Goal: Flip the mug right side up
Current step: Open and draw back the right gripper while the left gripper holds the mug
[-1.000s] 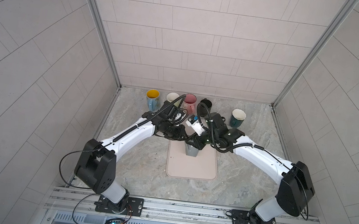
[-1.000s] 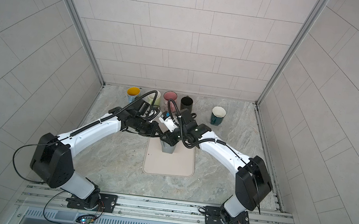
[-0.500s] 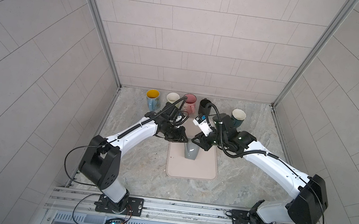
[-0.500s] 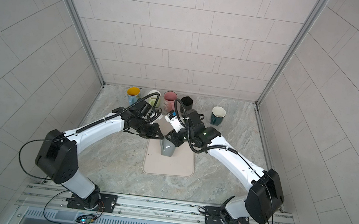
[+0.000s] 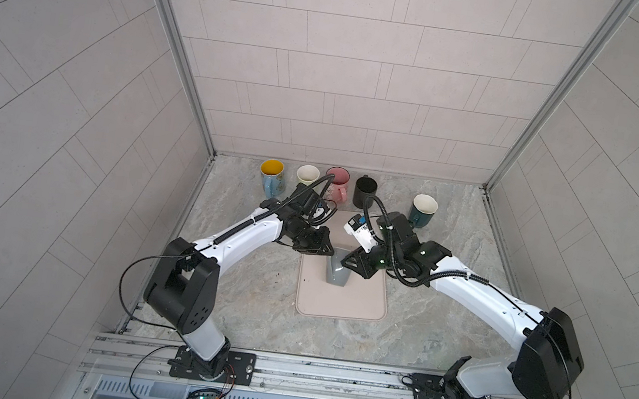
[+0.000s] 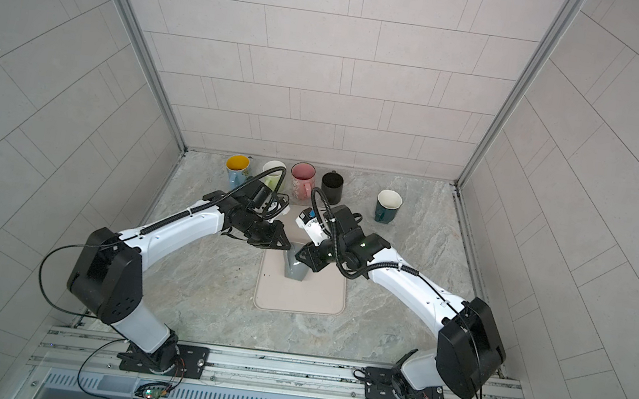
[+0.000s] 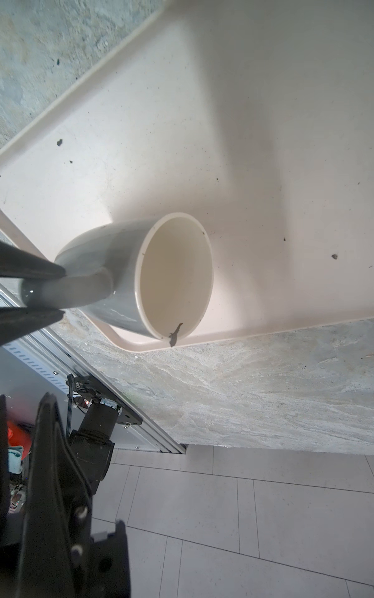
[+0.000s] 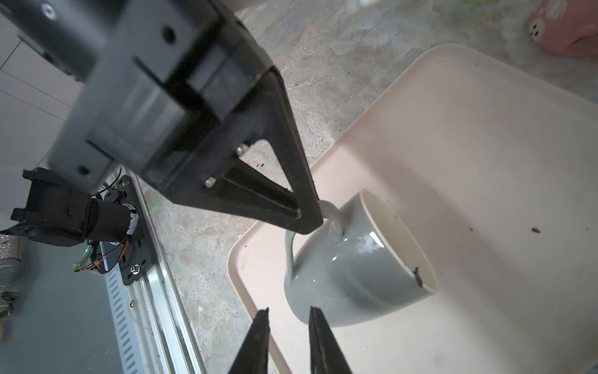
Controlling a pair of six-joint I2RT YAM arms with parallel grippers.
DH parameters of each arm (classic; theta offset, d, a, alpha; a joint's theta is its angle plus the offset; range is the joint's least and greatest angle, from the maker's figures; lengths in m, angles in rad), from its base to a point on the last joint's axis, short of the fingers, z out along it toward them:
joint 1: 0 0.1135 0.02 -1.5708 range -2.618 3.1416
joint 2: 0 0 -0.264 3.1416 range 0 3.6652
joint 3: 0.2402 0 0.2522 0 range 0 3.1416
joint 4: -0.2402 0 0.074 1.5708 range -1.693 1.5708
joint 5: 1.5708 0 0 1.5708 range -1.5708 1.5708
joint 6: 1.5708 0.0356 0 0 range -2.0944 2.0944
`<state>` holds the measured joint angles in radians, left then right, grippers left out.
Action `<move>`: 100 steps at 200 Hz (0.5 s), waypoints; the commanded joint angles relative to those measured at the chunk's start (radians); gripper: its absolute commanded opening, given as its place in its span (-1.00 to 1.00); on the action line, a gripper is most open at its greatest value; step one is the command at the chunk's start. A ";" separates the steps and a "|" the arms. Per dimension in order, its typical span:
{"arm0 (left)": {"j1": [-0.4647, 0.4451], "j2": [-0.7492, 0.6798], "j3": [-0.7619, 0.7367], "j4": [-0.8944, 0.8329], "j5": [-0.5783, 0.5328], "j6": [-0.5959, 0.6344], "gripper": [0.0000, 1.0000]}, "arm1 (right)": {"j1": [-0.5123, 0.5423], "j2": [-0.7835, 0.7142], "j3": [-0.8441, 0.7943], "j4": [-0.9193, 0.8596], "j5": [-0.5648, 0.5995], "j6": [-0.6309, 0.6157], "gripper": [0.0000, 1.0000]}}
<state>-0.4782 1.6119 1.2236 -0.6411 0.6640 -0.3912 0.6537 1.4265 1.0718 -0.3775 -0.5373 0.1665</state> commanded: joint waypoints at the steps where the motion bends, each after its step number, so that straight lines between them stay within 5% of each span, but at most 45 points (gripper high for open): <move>1: 0.006 -0.008 0.034 0.019 0.016 0.015 -1.00 | -0.001 -0.034 -0.008 0.031 -0.006 0.023 -0.56; 100: 0.016 -0.170 -0.026 0.097 -0.106 0.002 -1.00 | -0.013 -0.052 -0.040 0.042 0.037 0.032 -0.58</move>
<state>-0.4709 1.5146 1.2121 -0.6102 0.5785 -0.3885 0.6479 1.4078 1.0389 -0.3466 -0.5156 0.1932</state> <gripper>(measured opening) 0.148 0.211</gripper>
